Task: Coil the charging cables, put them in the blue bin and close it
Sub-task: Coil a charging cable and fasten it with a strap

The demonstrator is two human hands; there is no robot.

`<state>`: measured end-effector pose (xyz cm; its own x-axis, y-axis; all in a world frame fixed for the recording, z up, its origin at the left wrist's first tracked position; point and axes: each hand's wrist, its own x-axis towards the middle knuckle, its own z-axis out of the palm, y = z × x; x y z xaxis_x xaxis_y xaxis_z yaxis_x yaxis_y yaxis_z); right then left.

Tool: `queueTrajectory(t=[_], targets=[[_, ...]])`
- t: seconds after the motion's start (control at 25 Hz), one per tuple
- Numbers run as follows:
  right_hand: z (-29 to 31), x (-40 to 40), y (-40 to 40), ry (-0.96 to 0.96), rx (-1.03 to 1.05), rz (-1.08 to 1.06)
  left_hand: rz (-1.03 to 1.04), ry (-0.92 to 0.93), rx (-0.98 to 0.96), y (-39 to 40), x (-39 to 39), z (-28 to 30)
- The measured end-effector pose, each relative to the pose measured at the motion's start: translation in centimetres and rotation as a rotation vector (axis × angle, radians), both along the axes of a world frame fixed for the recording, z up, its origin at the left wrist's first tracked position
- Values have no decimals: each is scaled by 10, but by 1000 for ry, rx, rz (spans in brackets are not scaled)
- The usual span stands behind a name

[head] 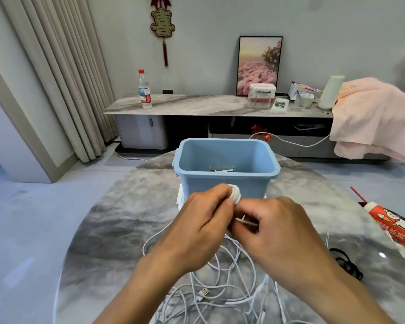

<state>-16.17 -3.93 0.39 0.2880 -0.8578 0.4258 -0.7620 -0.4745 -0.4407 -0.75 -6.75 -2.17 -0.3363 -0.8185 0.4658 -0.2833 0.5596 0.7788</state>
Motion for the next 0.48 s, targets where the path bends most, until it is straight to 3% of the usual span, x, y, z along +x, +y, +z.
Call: queueTrajectory(t=[0.08, 0.16, 0.24, 0.36, 0.48], targets=[[6, -7, -3, -162, -14, -18, -12, 44, 73, -1, 5, 1], [11, -13, -8, -410, 131, 98, -62, 187, 185, 0, 8, 4], [10, -19, -13, -538, 296, 232, -112, 304, 276, 1, 6, 7], [0, -22, -17, -486, 306, 289, -127, 396, 370, 0, 2, 8], [-3, -20, -20, -388, 145, 208, -129, 406, 405, 2, 1, 9]])
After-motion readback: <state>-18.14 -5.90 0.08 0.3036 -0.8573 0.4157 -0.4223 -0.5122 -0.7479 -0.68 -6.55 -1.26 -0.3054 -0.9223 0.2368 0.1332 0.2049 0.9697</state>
